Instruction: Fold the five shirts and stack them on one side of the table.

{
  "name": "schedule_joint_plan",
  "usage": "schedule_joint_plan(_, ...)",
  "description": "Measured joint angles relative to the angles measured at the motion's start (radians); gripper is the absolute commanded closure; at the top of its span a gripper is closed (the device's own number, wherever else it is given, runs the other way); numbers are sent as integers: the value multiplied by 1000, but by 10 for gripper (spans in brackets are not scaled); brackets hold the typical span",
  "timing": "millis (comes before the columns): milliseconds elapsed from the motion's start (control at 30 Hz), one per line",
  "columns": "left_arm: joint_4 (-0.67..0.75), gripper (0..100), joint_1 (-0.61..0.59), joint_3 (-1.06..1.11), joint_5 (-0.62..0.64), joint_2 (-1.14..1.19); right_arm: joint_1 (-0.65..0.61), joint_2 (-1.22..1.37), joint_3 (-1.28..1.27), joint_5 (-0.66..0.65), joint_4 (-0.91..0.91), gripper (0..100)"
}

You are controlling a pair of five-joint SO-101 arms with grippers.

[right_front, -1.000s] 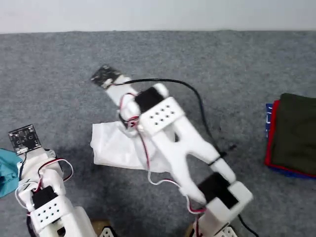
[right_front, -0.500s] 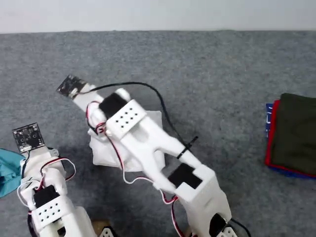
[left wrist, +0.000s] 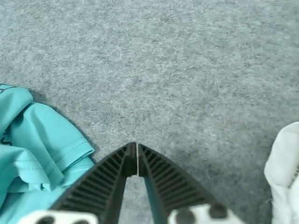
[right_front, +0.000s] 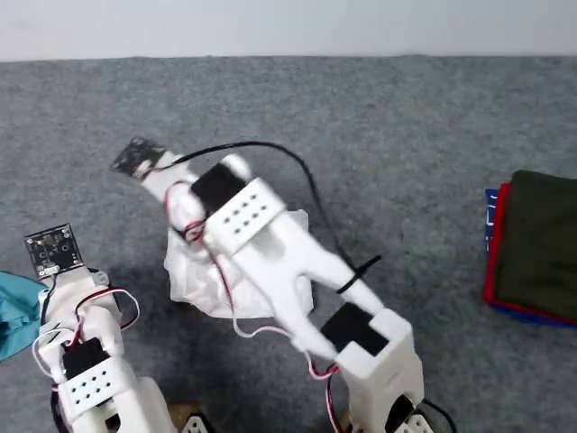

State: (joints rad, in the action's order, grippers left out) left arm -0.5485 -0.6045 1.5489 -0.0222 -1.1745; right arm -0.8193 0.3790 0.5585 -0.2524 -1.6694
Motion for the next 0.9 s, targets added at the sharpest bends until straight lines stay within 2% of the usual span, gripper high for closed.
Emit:
schedule_joint_plan(167, 0, 985, -2, 0, 0, 0, 117, 0, 0, -110, -66, 990)
schedule_joint_plan(367, 0, 985, -2, 0, 0, 0, 163, 135, 0, -133, -69, 988)
schedule_joint_plan(600, 0, 985, -101, 0, 0, 0, -18, 265, 2, -133, 18, 988)
schedule_joint_plan(733, 0, 985, -106, 0, 0, 0, -137, 270, 123, -137, 40, 988)
schedule_joint_plan(900, 0, 985, -109, 0, 0, 0, -183, 272, 279, -137, 37, 988)
